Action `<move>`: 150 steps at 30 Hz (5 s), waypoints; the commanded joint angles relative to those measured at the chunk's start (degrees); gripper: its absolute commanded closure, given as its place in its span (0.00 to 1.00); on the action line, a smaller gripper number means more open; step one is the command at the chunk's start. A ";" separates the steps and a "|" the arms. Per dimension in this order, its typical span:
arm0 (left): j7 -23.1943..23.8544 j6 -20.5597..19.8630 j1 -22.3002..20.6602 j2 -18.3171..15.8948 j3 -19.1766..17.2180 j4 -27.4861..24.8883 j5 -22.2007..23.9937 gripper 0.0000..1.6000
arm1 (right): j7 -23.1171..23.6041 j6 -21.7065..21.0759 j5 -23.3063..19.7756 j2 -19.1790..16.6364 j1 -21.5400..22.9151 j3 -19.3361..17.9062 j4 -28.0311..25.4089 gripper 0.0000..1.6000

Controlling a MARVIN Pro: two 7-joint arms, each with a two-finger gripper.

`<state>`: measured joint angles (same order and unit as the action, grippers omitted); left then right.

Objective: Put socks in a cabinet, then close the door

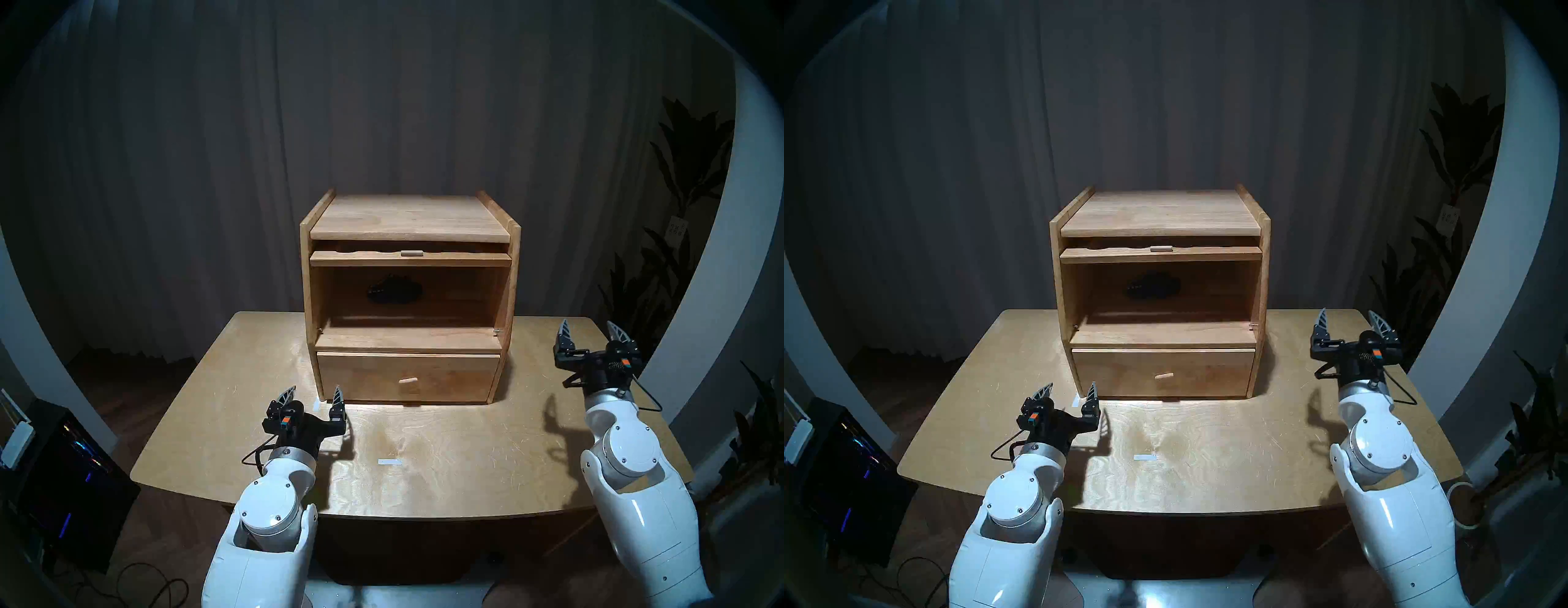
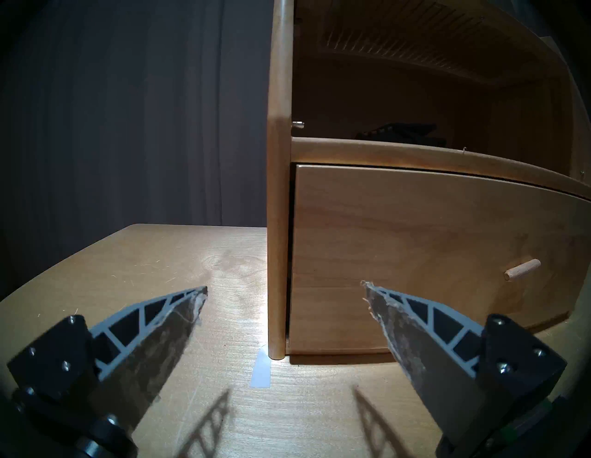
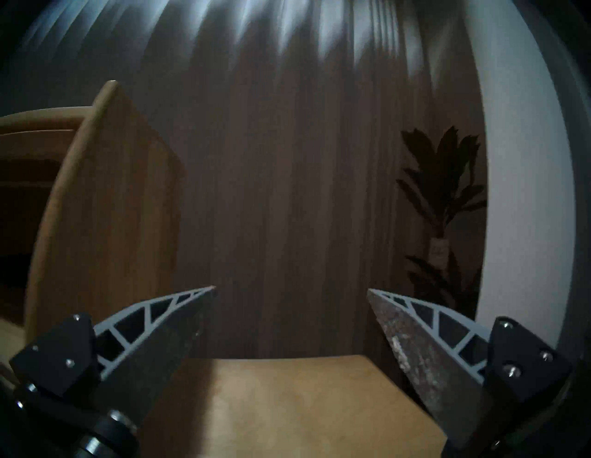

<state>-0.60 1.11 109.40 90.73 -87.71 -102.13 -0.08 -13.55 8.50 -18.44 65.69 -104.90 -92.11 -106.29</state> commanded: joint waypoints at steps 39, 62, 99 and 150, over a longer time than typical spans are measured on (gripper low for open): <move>1.69 5.75 -3.24 -19.12 1.64 -18.81 -42.31 0.00 | 8.67 2.64 -4.69 -3.25 1.57 -1.36 3.46 0.00; 19.37 1.76 -14.72 -21.39 13.69 -22.42 -70.94 0.00 | 9.41 2.84 -5.01 -3.41 1.77 -1.49 3.55 0.00; 1.30 -32.49 -25.30 -7.50 24.12 -9.73 -87.67 0.00 | 9.69 2.91 -4.95 -3.48 1.92 -1.50 3.73 0.00; 46.76 -26.47 -42.96 -2.53 24.61 -5.24 -101.37 0.00 | 7.68 3.52 -3.61 -3.14 1.46 -1.31 2.93 0.00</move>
<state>50.12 -24.01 71.09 85.29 -62.29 -108.59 -102.36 -6.11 11.30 -21.90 62.53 -103.59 -93.26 -102.04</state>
